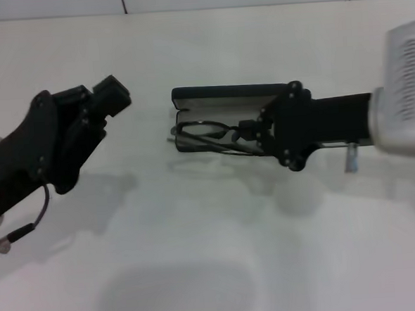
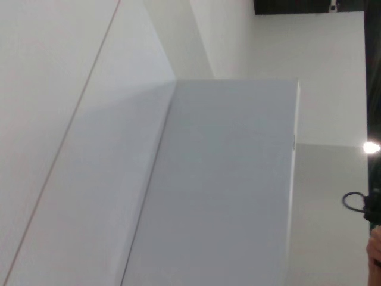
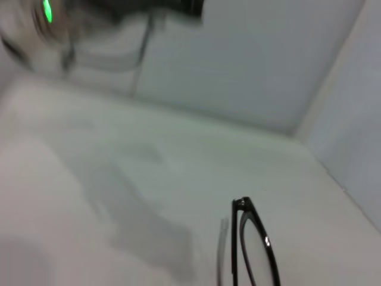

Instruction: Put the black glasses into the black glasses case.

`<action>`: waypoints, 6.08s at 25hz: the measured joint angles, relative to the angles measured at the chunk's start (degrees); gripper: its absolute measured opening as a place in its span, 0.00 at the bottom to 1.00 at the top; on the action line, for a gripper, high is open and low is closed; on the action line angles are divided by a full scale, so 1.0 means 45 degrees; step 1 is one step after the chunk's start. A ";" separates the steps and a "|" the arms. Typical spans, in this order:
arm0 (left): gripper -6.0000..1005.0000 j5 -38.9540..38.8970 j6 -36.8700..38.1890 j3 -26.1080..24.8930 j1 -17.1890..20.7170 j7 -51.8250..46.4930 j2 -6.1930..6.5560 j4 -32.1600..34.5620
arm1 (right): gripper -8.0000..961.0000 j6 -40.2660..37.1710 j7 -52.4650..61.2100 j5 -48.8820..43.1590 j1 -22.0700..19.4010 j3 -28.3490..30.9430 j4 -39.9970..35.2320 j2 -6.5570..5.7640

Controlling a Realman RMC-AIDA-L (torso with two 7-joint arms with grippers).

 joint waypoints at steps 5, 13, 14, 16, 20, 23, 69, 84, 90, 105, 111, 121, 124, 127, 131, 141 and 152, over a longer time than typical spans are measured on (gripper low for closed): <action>0.05 0.0003 -0.0001 -0.0011 -0.0070 -0.0028 -0.0054 0.0030 | 0.08 0.2532 0.2978 -0.3999 0.0059 -0.2098 -0.1248 0.0044; 0.05 -0.0058 -0.0017 -0.0022 -0.0110 -0.0040 -0.0080 -0.0023 | 0.08 0.4249 0.5611 -0.7533 0.0645 -0.3213 -0.0753 0.0060; 0.05 -0.0101 -0.0021 -0.0023 -0.0103 -0.0046 -0.0088 -0.0027 | 0.08 0.4484 0.5632 -0.7636 0.0724 -0.3328 -0.0580 0.0064; 0.05 -0.0158 -0.0024 -0.0023 -0.0108 -0.0070 -0.0118 -0.0027 | 0.08 0.4849 0.5630 -0.7729 0.0919 -0.3468 -0.0196 0.0064; 0.05 -0.0170 -0.0024 -0.0022 -0.0197 -0.0079 -0.0158 -0.0027 | 0.08 0.5566 0.5642 -0.7868 0.1420 -0.3840 0.0589 0.0063; 0.05 -0.0170 -0.0024 -0.0022 -0.0210 -0.0082 -0.0188 -0.0025 | 0.09 0.6212 0.5640 -0.7897 0.1666 -0.4224 0.0965 0.0064; 0.06 -0.0040 -0.0023 -0.0022 -0.0110 0.0033 -0.0338 -0.0034 | 0.22 0.6469 0.7639 -0.7665 0.1463 -0.4648 0.0884 0.0062; 0.06 0.1013 -0.3417 -0.0024 -0.2883 -0.2298 0.1532 0.1165 | 0.23 0.1630 0.2313 0.4214 -0.3193 -0.1735 -0.1628 -0.0210; 0.06 0.3406 -0.5591 -0.0026 -0.4671 -0.3935 0.1699 0.2516 | 0.23 -0.4815 -0.0454 0.6809 -0.3485 0.2380 0.1815 -0.0191; 0.18 1.1302 -0.9980 0.0060 -0.7540 -0.5918 0.0095 0.2629 | 0.23 -0.7619 -0.2866 0.7036 -0.2429 0.4848 0.7192 -0.0178; 0.19 1.1378 -1.0771 0.0083 -0.7476 -0.5844 -0.0133 0.2599 | 0.23 -0.7680 -0.2911 0.6906 -0.2210 0.4866 0.7550 -0.0167; 0.19 1.1717 -1.1662 0.0097 -0.7567 -0.5796 -0.0288 0.2122 | 0.23 -0.7467 -0.2924 0.6882 -0.2071 0.4738 0.7724 -0.0151; 0.19 1.1735 -1.1733 0.0096 -0.7566 -0.5716 -0.0323 0.2002 | 0.23 -0.7418 -0.2928 0.6872 -0.2051 0.4720 0.7731 -0.0138; 0.19 1.1860 -1.1795 0.0105 -0.7637 -0.5696 -0.0325 0.1762 | 0.23 -0.7407 -0.2931 0.6863 -0.2040 0.4714 0.7754 -0.0130; 0.19 1.2226 -1.1829 0.0107 -0.7652 -0.5686 -0.0389 0.1678 | 0.23 -0.7399 -0.2935 0.6862 -0.2015 0.4702 0.7877 -0.0131; 0.19 1.2467 -1.1432 0.0301 -0.7480 -0.5688 -0.0526 0.1488 | 0.23 -0.7400 -0.2936 0.6862 -0.1991 0.4701 0.7936 -0.0133; 0.19 1.1775 -0.9916 0.0633 -0.6604 -0.5594 -0.0776 0.2854 | 0.23 -0.7622 -0.2935 0.6858 -0.2088 0.4758 0.7964 -0.0164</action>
